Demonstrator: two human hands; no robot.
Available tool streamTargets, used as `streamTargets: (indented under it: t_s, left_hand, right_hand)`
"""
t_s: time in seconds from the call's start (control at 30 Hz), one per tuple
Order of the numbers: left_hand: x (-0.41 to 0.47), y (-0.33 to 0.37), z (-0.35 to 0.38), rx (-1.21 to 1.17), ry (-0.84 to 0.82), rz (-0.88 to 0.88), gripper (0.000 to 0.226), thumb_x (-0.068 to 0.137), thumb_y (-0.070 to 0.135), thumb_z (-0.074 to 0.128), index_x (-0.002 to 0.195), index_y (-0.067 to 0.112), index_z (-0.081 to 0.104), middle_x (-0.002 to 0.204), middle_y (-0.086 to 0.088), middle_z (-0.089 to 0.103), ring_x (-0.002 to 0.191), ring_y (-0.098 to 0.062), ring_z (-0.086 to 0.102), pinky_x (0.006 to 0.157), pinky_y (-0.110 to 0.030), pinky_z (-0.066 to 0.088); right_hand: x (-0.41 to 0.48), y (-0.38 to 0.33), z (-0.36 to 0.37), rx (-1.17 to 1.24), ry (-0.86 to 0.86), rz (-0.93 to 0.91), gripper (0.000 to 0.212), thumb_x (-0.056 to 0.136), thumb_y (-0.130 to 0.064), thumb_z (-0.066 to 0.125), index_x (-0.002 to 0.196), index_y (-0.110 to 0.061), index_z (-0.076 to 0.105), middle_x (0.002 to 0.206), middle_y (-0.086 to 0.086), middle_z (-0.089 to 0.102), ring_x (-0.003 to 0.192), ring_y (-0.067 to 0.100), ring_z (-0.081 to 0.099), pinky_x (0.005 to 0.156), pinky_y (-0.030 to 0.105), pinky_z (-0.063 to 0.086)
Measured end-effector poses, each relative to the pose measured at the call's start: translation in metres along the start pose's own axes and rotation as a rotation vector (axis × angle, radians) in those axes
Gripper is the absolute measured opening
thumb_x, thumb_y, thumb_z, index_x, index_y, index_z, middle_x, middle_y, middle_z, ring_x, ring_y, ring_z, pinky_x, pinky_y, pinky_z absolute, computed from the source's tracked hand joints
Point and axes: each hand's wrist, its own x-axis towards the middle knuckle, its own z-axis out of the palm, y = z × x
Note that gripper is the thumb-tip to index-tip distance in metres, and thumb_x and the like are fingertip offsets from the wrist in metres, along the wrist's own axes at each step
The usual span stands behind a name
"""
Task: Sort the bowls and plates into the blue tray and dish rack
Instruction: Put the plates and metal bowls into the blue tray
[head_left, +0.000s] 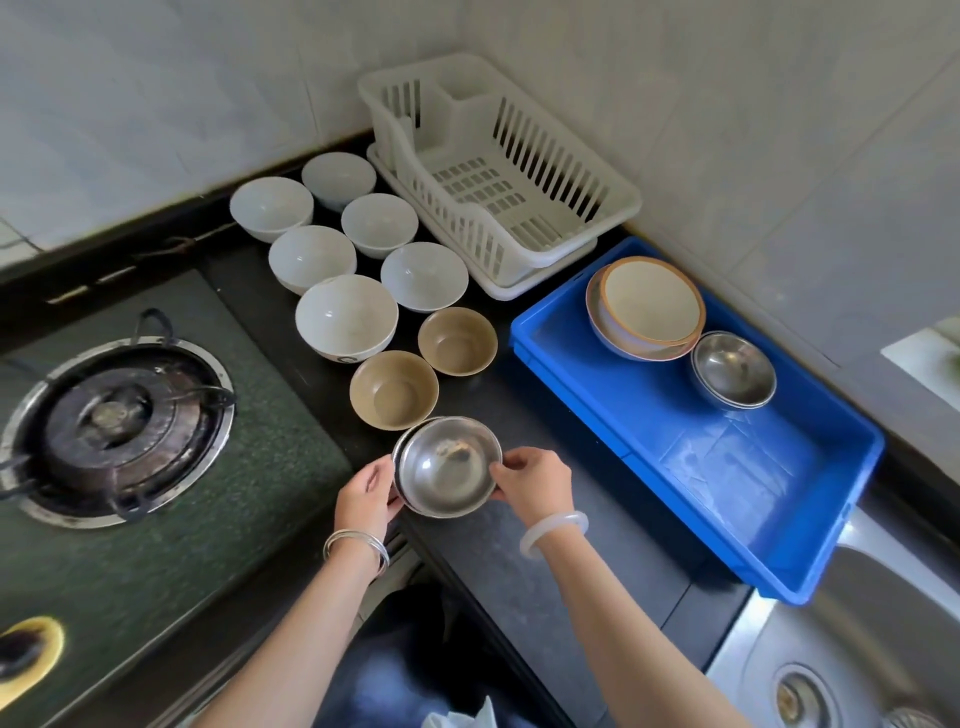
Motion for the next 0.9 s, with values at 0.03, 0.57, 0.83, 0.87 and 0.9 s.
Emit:
streamTargets:
  t_s: [0.03,0.57,0.83,0.87,0.9]
  left_hand:
    - [0.000,-0.001,0.000,0.006,-0.007,0.003,0.027,0.092,0.010,0.051,0.117,0.004,0.060,0.109,-0.012,0.061,0.102,-0.024,0.058,0.088,-0.036,0.049]
    - [0.001,0.002,0.003,0.168,-0.097,-0.009,0.028,0.089,0.001,0.050,0.113,0.012,0.060,0.102,-0.008,0.063,0.088,-0.015,0.062,0.076,-0.028,0.051]
    - [-0.008,0.035,0.064,0.236,-0.296,0.003,0.025,0.088,0.003,0.053,0.106,0.019,0.062,0.099,0.001,0.067,0.092,-0.012,0.063,0.062,-0.018,0.053]
    - [-0.010,0.039,0.077,0.249,-0.327,0.007,0.025,0.088,0.003,0.053,0.106,0.018,0.062,0.098,0.000,0.067,0.091,-0.012,0.063,0.062,-0.018,0.053]
    - [-0.012,0.044,0.091,0.262,-0.356,0.014,0.024,0.087,0.003,0.053,0.105,0.017,0.062,0.097,-0.001,0.067,0.089,-0.013,0.063,0.062,-0.018,0.053]
  right_hand:
    - [0.001,0.000,0.003,-0.014,-0.004,0.003,0.011,0.085,-0.015,0.063,0.077,-0.022,0.066,0.070,-0.002,0.068,0.065,0.012,0.070,0.070,0.027,0.060]
    - [0.016,0.014,0.005,0.218,-0.128,0.172,0.027,0.086,-0.009,0.060,0.113,-0.013,0.064,0.096,0.006,0.069,0.077,0.019,0.070,0.058,0.023,0.059]
    - [0.015,0.025,-0.055,0.475,-0.019,0.124,0.022,0.084,-0.013,0.066,0.106,-0.015,0.067,0.096,0.006,0.074,0.085,0.019,0.072,0.078,0.035,0.060]
    - [0.017,0.027,-0.066,0.528,0.006,0.121,0.020,0.084,-0.011,0.066,0.103,-0.014,0.068,0.090,0.004,0.075,0.082,0.017,0.072,0.075,0.033,0.060]
    - [0.020,0.027,-0.078,0.566,0.033,0.119,0.018,0.084,-0.010,0.064,0.100,-0.013,0.069,0.082,0.002,0.075,0.076,0.015,0.072,0.072,0.030,0.059]
